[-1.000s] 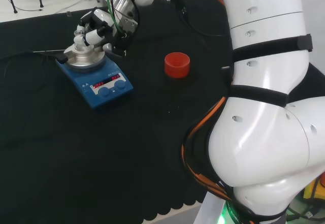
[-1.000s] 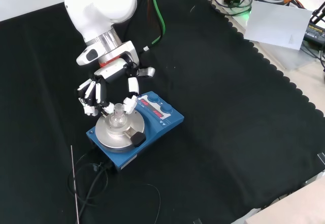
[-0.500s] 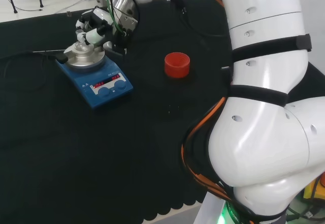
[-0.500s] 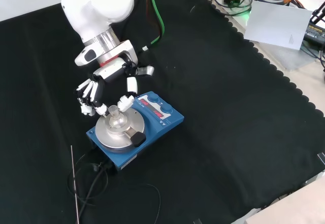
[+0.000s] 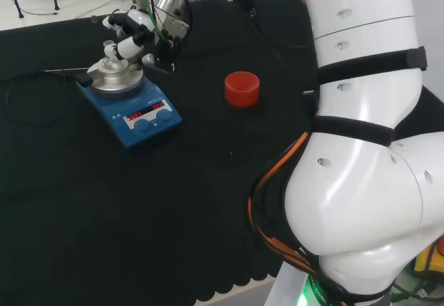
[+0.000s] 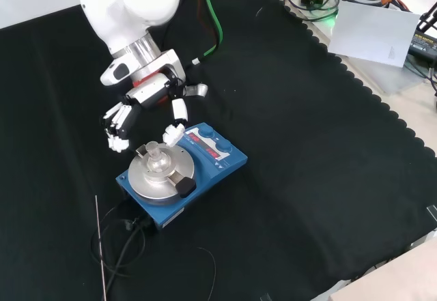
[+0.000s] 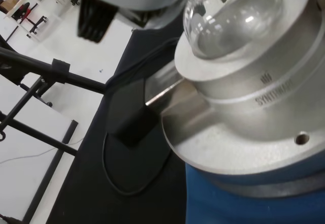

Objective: Place the round-bottom flask on the heater.

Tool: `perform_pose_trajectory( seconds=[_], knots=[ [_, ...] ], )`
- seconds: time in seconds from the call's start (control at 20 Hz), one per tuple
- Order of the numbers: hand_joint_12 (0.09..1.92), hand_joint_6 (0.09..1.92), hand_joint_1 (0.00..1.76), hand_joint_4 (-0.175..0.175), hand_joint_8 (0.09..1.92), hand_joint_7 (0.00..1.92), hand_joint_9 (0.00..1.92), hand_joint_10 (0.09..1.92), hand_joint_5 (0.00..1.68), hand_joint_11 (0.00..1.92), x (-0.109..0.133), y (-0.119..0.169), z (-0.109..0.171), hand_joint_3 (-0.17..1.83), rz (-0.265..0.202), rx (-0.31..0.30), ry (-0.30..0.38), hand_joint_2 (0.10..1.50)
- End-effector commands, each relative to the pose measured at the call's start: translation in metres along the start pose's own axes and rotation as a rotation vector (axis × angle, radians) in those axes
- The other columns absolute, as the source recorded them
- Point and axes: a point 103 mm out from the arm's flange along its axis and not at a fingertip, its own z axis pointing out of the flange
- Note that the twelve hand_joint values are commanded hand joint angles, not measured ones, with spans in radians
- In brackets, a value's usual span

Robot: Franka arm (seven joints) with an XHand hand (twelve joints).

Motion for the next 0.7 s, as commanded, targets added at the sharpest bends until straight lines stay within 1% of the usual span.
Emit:
perform_pose_trajectory(
  seconds=[0.05,0.45,0.7],
  knots=[
    [1.33,0.34,0.97,-0.01,0.64,0.25,0.43,0.67,0.41,0.0,0.007,-0.01,-0.019,0.8,0.007,-0.016,-0.002,0.53],
    [1.38,0.27,0.96,-0.009,0.64,0.25,0.42,0.67,0.43,0.0,0.018,-0.032,-0.039,0.79,0.015,-0.044,-0.001,0.53],
    [1.38,0.27,0.96,-0.008,0.64,0.25,0.42,0.67,0.43,0.0,0.025,-0.048,-0.046,0.79,0.014,-0.053,-0.021,0.53]
  ],
)
